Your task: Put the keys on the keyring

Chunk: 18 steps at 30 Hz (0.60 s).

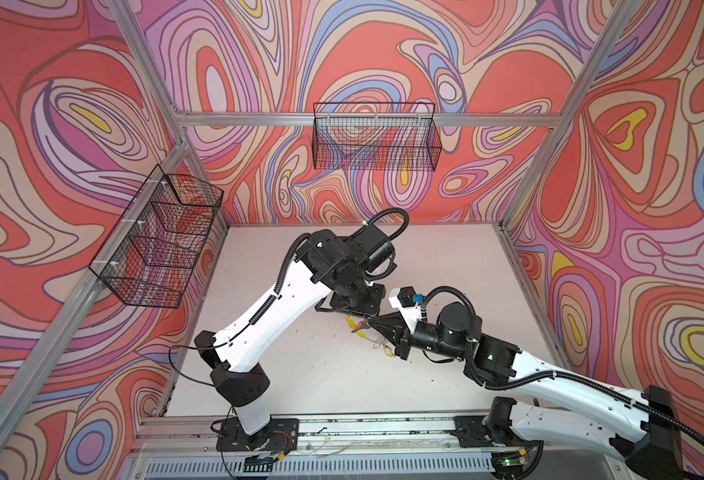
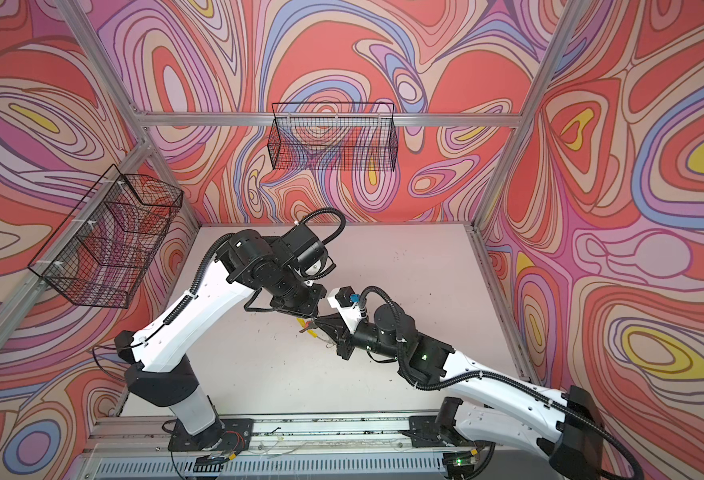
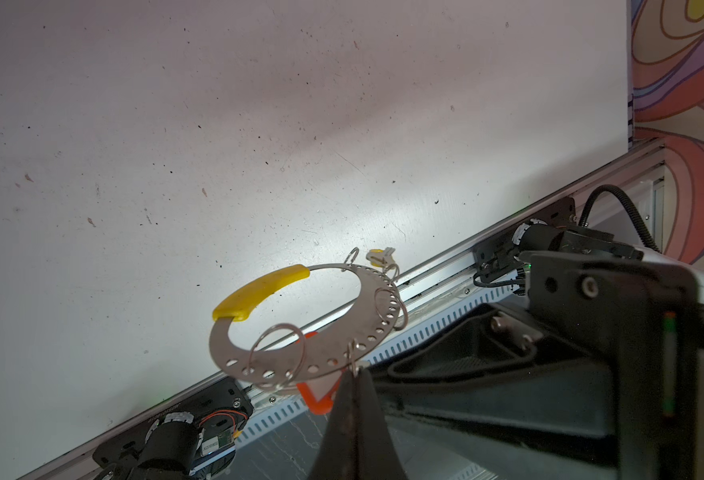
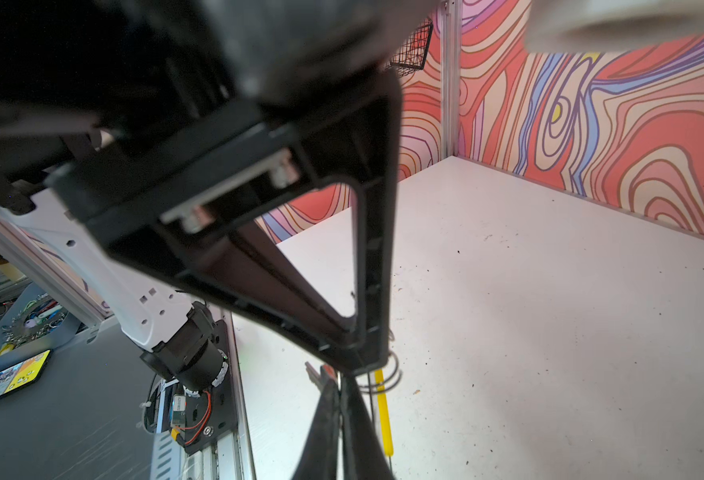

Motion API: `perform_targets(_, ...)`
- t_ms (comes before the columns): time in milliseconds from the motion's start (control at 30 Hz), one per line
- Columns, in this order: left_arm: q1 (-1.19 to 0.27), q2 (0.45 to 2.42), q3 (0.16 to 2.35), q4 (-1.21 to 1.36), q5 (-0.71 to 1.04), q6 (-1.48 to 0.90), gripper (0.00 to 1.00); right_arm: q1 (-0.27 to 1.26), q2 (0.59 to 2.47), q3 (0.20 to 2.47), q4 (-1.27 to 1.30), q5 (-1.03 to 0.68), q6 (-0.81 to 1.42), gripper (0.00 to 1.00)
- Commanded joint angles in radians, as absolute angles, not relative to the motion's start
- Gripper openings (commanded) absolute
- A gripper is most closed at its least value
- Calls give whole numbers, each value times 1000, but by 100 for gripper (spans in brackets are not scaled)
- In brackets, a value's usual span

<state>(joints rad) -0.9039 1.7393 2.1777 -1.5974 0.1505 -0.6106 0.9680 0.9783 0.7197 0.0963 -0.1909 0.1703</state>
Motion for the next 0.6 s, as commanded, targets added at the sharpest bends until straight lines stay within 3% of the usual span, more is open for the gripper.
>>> perform_targets(0,-891,1740,2216,-1762,106,-631,0,966,968,745,0,-157,173,0)
perform_targets(367,-889,1730,2216,-1760,118,-626,0,968,977,813,-148,-23,215,0)
perform_targets(567,-888,1734,2236,-1759,93,-637,0,969,950,828,-177,-121,199,0)
